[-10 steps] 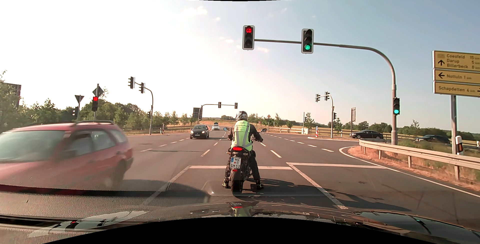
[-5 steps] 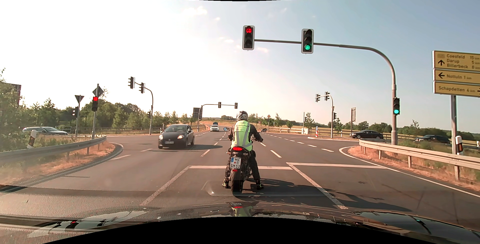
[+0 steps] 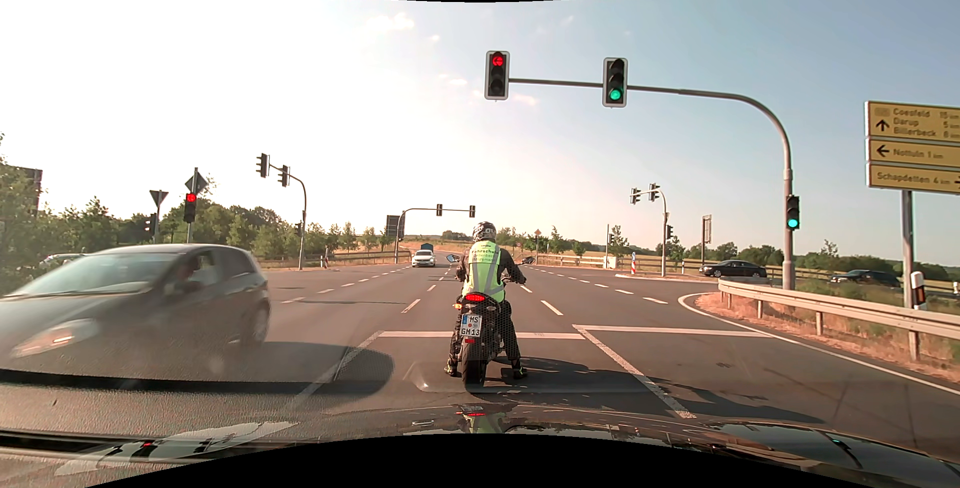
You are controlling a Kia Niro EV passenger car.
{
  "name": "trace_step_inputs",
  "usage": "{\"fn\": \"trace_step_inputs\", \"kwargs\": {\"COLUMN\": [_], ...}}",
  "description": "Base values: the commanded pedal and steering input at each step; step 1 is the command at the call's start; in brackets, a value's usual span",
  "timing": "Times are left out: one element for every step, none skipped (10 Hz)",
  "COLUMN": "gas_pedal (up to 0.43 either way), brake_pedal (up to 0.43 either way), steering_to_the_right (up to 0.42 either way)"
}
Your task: Follow the waypoints while adhering to traffic rules and regulations
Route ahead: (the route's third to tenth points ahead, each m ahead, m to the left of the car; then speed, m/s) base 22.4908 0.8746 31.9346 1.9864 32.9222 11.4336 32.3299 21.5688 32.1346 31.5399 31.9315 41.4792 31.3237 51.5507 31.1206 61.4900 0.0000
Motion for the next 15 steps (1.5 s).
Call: {"fn": "trace_step_inputs", "kwargs": {"gas_pedal": [0.000, 0.000, 0.000, 0.000, 0.000, 0.000, 0.000, 0.000, 0.000, 0.000, 0.000, 0.000, 0.000, 0.000, 0.000], "brake_pedal": [0.000, 0.000, 0.000, 0.000, 0.000, 0.000, 0.000, 0.000, 0.000, 0.000, 0.000, 0.000, 0.000, 0.000, 0.000], "steering_to_the_right": [-0.015, -0.015, -0.015, -0.016, -0.015, -0.016, -0.015, -0.015, -0.016, -0.015, -0.015, -0.015, -0.015, -0.015, -0.015]}}
